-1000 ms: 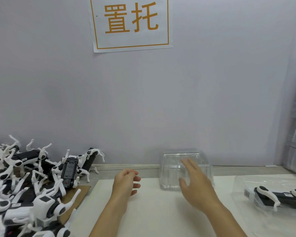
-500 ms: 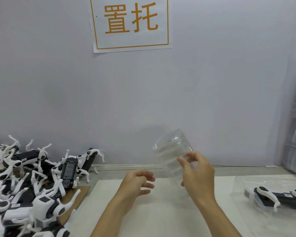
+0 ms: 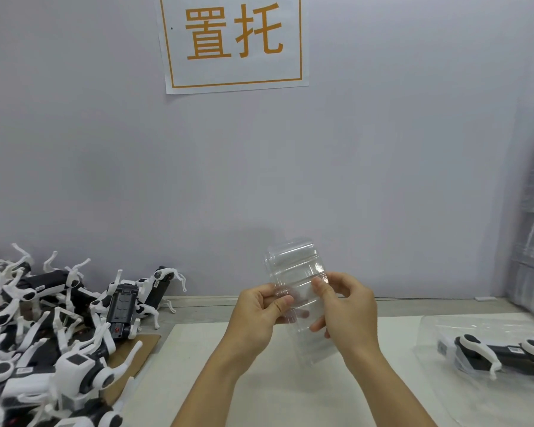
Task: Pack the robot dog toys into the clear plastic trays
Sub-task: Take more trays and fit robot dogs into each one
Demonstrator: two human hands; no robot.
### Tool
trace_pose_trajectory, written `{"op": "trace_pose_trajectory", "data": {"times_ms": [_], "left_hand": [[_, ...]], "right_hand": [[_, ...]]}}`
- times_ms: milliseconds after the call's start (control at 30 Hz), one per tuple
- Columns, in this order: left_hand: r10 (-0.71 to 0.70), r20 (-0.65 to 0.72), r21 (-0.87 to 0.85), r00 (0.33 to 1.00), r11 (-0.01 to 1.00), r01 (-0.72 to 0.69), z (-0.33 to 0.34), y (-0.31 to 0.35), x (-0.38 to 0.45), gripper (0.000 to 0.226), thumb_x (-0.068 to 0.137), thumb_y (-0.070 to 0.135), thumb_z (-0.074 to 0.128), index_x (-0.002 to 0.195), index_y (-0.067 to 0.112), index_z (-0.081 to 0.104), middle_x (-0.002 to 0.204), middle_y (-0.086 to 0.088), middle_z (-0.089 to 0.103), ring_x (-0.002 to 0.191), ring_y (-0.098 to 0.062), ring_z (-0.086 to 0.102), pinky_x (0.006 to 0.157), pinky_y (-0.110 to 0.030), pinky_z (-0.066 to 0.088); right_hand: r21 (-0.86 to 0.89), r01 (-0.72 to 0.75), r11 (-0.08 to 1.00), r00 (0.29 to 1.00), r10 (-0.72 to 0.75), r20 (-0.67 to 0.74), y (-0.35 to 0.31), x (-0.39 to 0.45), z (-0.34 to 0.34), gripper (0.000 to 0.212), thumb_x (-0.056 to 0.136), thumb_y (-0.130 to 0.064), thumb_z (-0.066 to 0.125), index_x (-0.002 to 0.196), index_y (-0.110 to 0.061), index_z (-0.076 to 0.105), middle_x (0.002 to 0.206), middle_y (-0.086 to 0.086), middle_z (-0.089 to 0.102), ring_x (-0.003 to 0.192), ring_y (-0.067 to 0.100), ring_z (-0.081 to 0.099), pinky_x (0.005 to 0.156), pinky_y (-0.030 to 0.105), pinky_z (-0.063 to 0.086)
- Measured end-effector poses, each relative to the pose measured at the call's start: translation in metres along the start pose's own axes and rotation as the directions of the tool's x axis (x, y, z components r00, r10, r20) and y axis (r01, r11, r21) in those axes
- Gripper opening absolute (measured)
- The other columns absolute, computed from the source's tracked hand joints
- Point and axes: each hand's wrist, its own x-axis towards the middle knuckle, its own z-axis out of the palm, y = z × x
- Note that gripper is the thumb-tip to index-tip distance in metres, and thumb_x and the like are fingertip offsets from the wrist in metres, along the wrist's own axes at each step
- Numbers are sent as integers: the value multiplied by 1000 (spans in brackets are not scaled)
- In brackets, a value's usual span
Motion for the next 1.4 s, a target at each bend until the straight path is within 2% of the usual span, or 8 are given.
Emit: {"op": "trace_pose_trajectory", "data": {"times_ms": [167,367,633,867,1000,1067,1233,1400], "left_hand": [[11,33,-21,999,1000,-10,-1,0,-1,26,102,1,47,108,11,70,105,-9,76,93,-32,73,88,-37,57],[15,56,-107,998,994,-9,-2,-4,-1,29,102,1,43,110,9,70,108,-14,74,95,-35,72,81,-28,56],[-12,55,-224,998,974,24,-4,-10,-1,25,101,1,46,110,1,69,110,-22,71,97,-40,71,79,-29,56],[-42,53,-283,998,957,56,-6,-9,-3,23,100,4,47,110,-1,67,109,-21,72,96,-41,71,78,-30,57],[3,-12,-148,1000,989,-5,-3,-8,-4,25,103,0,41,109,1,66,101,-16,75,90,-37,72,87,-39,56],[29,-53,-72,998,997,-33,1,-5,-4,28,104,-1,39,108,7,66,97,-12,76,86,-34,73,88,-38,56],[113,-117,85,987,991,-103,9,-1,-6,25,103,0,42,105,11,65,87,-7,77,76,-26,75,72,-21,55],[172,-154,144,973,978,-150,13,-1,-6,14,100,2,50,99,7,63,81,-8,75,72,-24,74,69,-25,57]], "right_hand": [[32,-39,999,999,39,7,2,3,-1,3,91,-25,71,90,-22,69,89,-3,70,37,25,59,36,24,38],[75,-76,994,997,74,32,3,3,-1,4,91,-24,71,91,-20,71,89,1,72,35,22,53,37,24,37],[141,-130,981,990,120,74,0,2,-3,6,90,-21,73,93,-17,72,85,3,73,33,17,47,37,23,37],[189,-194,962,975,169,142,-2,3,-3,8,88,-18,74,95,-13,72,78,3,72,34,16,44,39,23,37],[183,-190,965,975,163,150,-2,3,-3,7,88,-18,74,93,-13,72,74,-4,72,33,16,44,38,22,37],[184,-196,963,974,171,146,-2,3,-2,8,88,-18,74,93,-13,72,79,-1,72,33,16,43,37,21,36],[204,-213,955,974,190,123,-2,4,-3,8,88,-17,75,94,-12,72,83,1,70,32,15,41,37,22,35],[200,-178,964,983,166,77,-1,4,-3,5,88,-17,74,91,-14,71,79,1,67,31,15,43,36,22,36]]}}
